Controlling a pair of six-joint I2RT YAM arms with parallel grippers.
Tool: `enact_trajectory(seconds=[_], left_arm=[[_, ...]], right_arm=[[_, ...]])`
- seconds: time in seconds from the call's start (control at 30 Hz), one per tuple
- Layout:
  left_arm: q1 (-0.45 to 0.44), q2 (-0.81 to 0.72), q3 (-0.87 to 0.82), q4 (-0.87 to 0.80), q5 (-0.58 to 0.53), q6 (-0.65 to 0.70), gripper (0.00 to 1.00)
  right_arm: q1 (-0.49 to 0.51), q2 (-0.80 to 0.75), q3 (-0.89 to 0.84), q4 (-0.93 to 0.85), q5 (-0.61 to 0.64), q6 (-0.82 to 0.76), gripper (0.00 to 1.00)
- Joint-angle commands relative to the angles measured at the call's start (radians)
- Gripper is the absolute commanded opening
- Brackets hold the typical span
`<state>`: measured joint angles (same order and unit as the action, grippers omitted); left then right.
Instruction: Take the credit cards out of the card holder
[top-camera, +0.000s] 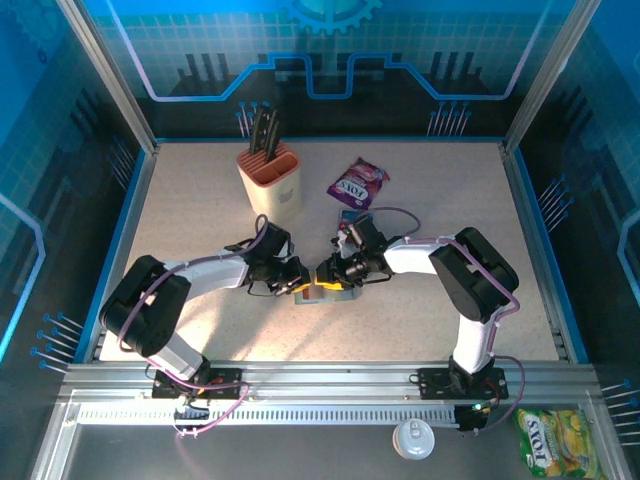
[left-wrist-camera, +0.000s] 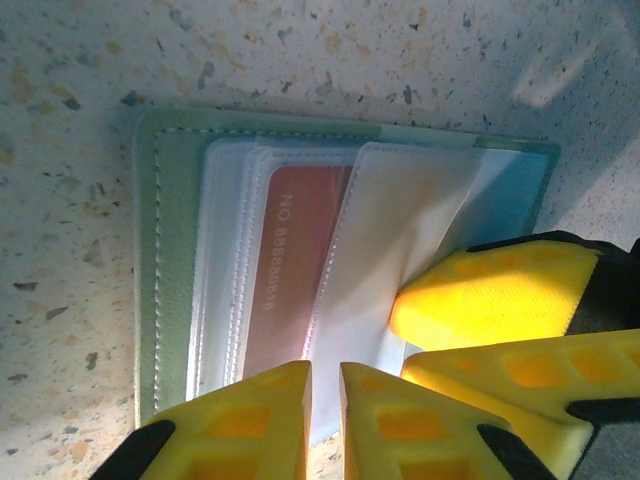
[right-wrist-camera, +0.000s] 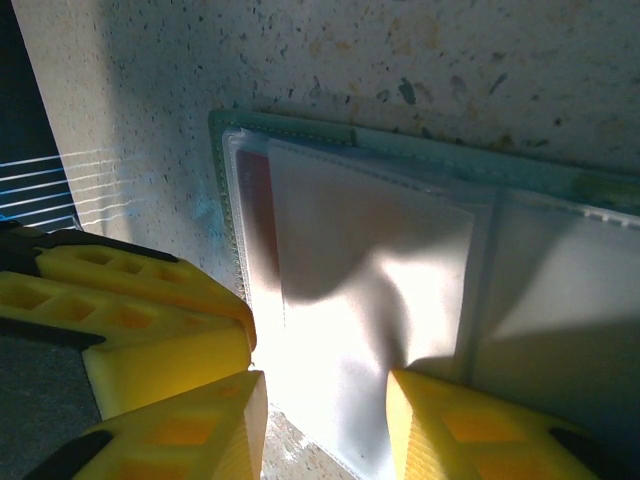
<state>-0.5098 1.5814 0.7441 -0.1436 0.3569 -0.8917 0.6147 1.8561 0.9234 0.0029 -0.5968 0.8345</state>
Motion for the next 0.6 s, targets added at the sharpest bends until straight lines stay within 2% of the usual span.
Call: enact_trajectory(seconds=[0.0, 0.57], left_arm=[[-0.001, 0.017, 0.02, 0.01, 0.02, -0.012, 0.17], [-0.008, 0.053, 0.032, 0.034, 0.032, -0.032, 0.18]], right_arm=[[-0.008, -0.003, -0.018, 0.012, -0.013, 0.01, 0.38], [-0.012, -0.01, -0.038, 0.056, -0.024, 0.028, 0.36]])
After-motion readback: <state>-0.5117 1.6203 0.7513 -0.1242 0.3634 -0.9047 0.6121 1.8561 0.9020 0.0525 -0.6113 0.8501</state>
